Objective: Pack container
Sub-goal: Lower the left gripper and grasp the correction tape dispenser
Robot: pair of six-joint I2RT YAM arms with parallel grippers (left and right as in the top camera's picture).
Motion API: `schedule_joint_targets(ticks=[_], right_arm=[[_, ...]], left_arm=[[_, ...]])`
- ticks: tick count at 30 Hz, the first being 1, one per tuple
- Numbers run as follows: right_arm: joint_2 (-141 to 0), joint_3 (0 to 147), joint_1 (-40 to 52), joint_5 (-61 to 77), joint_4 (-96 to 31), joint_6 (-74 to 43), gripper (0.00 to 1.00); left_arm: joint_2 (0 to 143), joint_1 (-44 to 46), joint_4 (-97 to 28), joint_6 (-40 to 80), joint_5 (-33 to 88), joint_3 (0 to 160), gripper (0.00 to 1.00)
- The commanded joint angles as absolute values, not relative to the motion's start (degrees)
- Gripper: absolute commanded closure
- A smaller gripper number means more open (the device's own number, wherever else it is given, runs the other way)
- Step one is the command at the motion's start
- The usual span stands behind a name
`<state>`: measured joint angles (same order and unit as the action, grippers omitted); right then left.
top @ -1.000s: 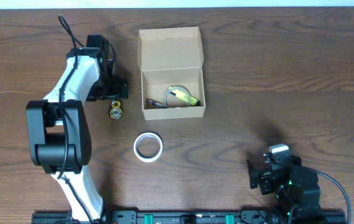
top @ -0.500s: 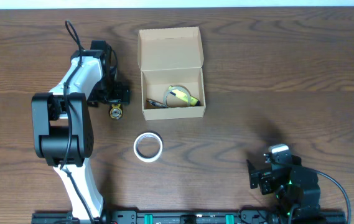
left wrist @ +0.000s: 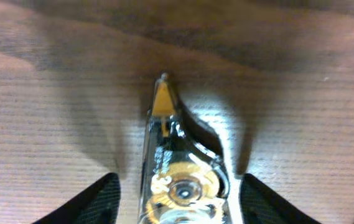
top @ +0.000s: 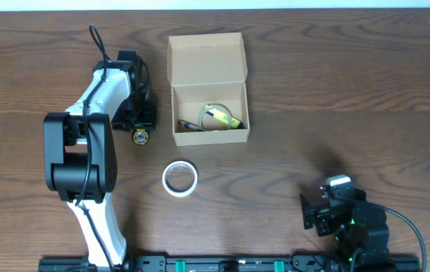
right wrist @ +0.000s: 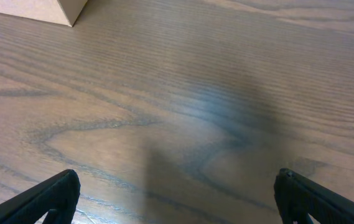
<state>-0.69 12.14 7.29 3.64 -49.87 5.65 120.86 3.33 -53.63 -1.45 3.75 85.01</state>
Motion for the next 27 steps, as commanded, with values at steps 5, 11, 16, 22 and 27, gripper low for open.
schedule_joint_targets(ticks=[5, 11, 16, 22, 27], right_arm=[[-0.34, 11.81, 6.83, 3.44, -50.39, 6.28, 0.01], [-0.34, 11.81, 6.83, 3.44, -50.39, 6.28, 0.01], [-0.34, 11.81, 6.83, 3.44, -50.39, 6.28, 0.01], [-0.34, 11.81, 6.83, 3.44, -50.39, 6.28, 0.01], [-0.34, 11.81, 6.83, 3.44, -50.39, 6.28, 0.01]], left_arm=[[121.49, 3.53, -52.86, -1.10, 6.44, 86.21, 0.55], [121.49, 3.53, -52.88, -1.10, 7.11, 86.21, 0.73], [121.34, 3.53, -52.86, -1.10, 7.35, 86.21, 0.82], [116.68, 3.51, -52.84, -1.13, 7.29, 86.21, 0.82], [108.99, 3.51, -52.34, -1.17, 6.57, 86.21, 0.82]])
